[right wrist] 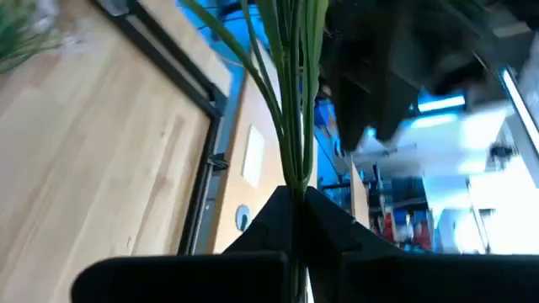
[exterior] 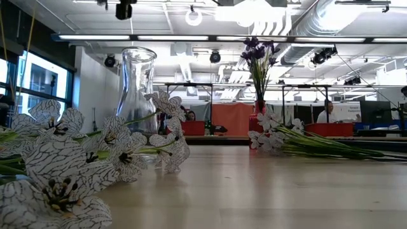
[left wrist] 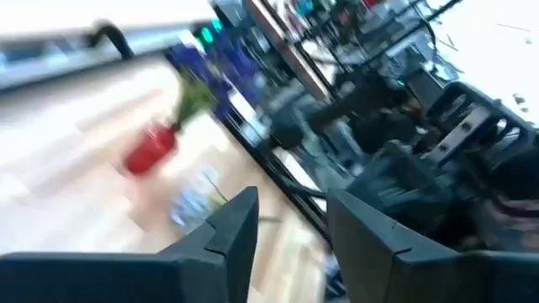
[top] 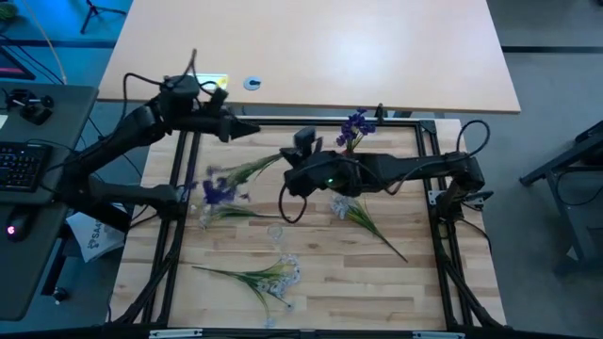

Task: Sort flowers into vase by color
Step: Put the violet flowers into the red vase

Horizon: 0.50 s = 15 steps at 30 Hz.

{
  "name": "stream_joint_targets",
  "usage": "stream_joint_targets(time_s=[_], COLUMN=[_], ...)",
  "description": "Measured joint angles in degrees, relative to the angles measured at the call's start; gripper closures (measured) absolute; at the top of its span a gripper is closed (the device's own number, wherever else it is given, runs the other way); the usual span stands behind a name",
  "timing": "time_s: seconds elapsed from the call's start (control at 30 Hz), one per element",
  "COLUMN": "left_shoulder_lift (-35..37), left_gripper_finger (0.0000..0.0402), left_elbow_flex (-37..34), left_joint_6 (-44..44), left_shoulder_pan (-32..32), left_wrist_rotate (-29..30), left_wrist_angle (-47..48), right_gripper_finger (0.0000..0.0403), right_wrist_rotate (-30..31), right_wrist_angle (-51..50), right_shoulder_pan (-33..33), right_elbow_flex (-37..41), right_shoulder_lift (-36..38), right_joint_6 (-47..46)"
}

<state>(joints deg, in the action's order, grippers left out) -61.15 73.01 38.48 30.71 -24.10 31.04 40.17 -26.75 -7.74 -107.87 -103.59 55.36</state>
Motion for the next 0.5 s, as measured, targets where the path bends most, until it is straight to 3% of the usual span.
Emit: stream_joint_targets(time_s=[0.1,0.3,0.4,0.5], left_shoulder_lift=[1.65,5.14,8.19,12.50], left_gripper_finger=[0.0251,0.0229,0.0227,0.0227], left_elbow_flex=[0.00,-0.18,-3.84,-11.11], left_joint_6=[-5.29,-15.08,-15.03,-12.38], left_shoulder_pan=[1.42,1.19,-0.57,-2.29], left_wrist_rotate=[1.32,10.00,12.95,13.75], left_wrist_angle=[3.60,15.04,11.03,2.10], right_gripper_finger=[0.0402,0.0402,0.0402,0.0402], right_wrist_rotate=[0.14,-4.06,-6.66,-10.13], right_wrist_angle=[-5.22,-29.87,-35.45,-32.36], right_shoulder_pan=[-0.16,3.30,3.91,2.53], right_elbow_flex=[0.00,-0.02,1.37,8.51], right_shoulder_lift=[2.72,9.53,13.34,19.32], right_joint_6=[-8.97,-38.36,-47.11,-52.64])
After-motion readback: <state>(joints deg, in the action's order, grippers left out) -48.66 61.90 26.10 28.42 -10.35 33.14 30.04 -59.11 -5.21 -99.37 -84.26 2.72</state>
